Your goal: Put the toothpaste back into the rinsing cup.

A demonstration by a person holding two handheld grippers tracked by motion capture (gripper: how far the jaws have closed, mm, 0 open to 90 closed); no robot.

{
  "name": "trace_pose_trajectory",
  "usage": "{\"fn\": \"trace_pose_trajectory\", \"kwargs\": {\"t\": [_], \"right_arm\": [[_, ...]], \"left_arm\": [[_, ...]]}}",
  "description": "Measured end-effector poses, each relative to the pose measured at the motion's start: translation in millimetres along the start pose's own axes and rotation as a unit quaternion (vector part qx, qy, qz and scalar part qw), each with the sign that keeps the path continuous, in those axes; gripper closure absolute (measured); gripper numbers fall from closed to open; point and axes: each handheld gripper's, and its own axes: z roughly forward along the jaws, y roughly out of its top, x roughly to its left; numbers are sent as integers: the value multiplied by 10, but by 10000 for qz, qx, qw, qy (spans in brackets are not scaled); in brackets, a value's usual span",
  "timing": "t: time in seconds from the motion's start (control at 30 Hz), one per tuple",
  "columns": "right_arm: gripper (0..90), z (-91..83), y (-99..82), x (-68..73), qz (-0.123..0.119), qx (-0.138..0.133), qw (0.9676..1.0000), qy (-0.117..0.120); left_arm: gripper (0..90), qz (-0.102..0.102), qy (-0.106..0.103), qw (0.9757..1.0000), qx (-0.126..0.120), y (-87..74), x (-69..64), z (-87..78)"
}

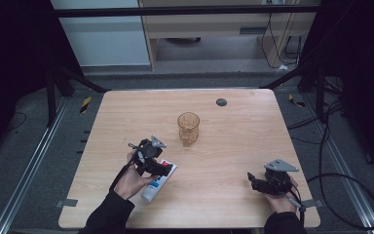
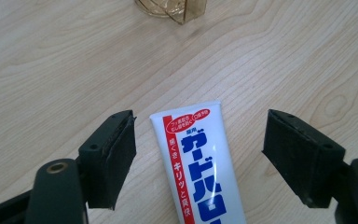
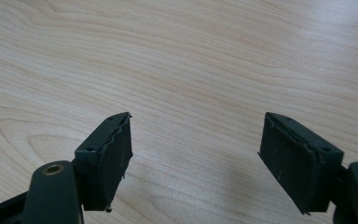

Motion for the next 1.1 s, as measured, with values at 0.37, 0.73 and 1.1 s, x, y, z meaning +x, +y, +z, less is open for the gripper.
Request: {"fn": "trace_pose_trajectory", "kwargs": {"t": [0.37,0.73,1.1], "right_arm": [[261,4,-1,-4,6,19,10000,50],[268,11,-1,0,8,40,10000,73],[269,13,-2,-1,5,53,10000,78]], "left_arm": [[246,-20,-1,9995,324,-83,0,167],[241,-121,2,9984,549,-170,9,304],[244,-182,-8,9973,712,-217,5,421]]}}
